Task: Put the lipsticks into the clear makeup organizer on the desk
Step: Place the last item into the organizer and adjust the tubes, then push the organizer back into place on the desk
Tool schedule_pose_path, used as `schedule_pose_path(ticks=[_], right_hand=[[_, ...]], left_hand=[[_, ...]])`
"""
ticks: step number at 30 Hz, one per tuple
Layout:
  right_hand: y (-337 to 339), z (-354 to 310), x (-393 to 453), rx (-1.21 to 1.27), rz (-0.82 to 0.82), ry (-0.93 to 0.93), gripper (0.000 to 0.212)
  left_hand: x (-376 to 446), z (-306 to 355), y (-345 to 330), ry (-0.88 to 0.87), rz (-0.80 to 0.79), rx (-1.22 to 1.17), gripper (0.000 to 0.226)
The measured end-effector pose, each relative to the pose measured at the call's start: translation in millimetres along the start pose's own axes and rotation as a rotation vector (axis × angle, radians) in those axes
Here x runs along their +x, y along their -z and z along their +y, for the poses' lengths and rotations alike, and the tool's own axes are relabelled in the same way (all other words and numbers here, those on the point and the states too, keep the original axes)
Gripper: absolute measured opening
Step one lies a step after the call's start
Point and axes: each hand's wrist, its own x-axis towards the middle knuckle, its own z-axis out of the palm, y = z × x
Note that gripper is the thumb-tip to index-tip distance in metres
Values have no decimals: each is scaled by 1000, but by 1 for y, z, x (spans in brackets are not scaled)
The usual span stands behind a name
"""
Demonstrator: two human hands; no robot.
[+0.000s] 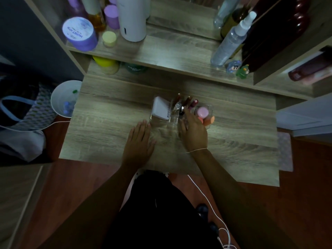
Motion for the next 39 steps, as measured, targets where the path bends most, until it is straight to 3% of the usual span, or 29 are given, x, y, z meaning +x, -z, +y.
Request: schedule_pose_path(ticks=[6, 13, 19, 26, 39], right_hand=[[1, 2, -9, 41, 68, 41, 39], [4, 40, -57, -28, 151, 74, 38], [5, 74, -72, -43, 89, -79, 47], [-1, 73, -54, 171, 3, -344, 69], [-5, 73, -53, 212, 23, -350, 72]], left_hand=[[0, 2, 3, -7, -13, -29, 69], [7, 11, 21, 9, 82, -265, 69], [19, 25, 27, 42, 97, -345, 68], [21, 32, 31, 65, 97, -483, 65], [21, 41, 36, 118, 149, -627, 65]])
